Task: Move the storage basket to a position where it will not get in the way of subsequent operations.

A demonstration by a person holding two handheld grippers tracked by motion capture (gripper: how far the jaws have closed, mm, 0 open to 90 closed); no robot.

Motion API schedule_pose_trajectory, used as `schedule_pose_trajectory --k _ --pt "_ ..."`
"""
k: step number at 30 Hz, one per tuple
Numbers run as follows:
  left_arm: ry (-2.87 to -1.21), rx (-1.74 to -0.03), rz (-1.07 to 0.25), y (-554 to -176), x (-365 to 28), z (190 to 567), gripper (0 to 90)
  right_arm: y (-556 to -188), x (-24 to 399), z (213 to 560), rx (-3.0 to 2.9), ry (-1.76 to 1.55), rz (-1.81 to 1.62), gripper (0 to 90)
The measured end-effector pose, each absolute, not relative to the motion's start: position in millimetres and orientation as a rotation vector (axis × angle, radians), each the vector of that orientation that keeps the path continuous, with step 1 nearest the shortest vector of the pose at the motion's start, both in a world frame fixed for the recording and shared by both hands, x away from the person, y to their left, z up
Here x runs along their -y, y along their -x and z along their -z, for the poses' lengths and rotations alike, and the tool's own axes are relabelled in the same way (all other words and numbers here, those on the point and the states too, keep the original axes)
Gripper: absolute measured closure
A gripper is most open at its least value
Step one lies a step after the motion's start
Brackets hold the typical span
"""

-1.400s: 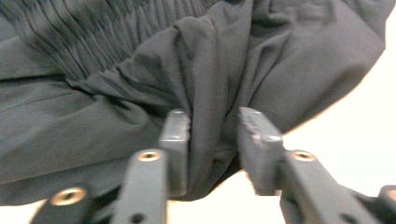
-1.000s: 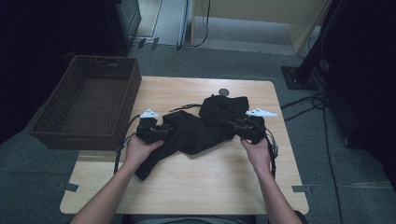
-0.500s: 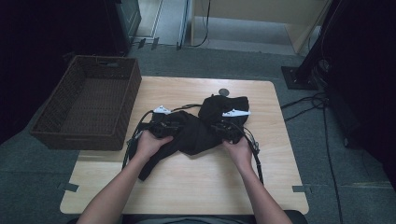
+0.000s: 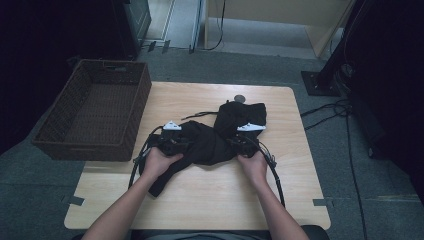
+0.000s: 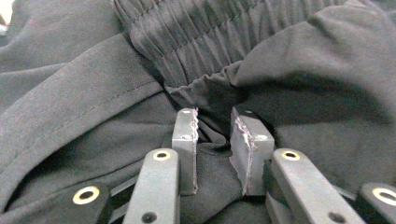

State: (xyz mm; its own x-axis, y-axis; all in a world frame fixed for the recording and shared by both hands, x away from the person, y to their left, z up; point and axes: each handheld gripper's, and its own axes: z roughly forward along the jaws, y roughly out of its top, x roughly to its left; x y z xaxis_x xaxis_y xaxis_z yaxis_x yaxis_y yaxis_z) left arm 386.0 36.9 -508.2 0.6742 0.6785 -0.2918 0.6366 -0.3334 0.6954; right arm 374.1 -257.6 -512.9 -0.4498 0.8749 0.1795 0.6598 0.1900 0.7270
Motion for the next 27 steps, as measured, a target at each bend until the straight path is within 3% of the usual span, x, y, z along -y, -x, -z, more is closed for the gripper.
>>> schedule_pose_trajectory --k 13,19,23,27 --pt "-2.034 -1.027 -0.002 -357 -53 500 63.5 -388 237 514 -2.279 -1.336 -1.124 70.7" --pt "-1.987 -1.010 -0.033 -362 -59 479 62.6 -387 235 481 -2.268 -1.348 -1.158 64.9" --pt "-1.953 -1.022 -0.043 -379 -56 467 60.0 -381 225 454 -2.218 -1.273 -1.182 53.3" --pt "-1.957 -1.020 -0.042 -395 -51 463 52.4 -386 216 450 -2.198 -1.247 -1.153 36.8"
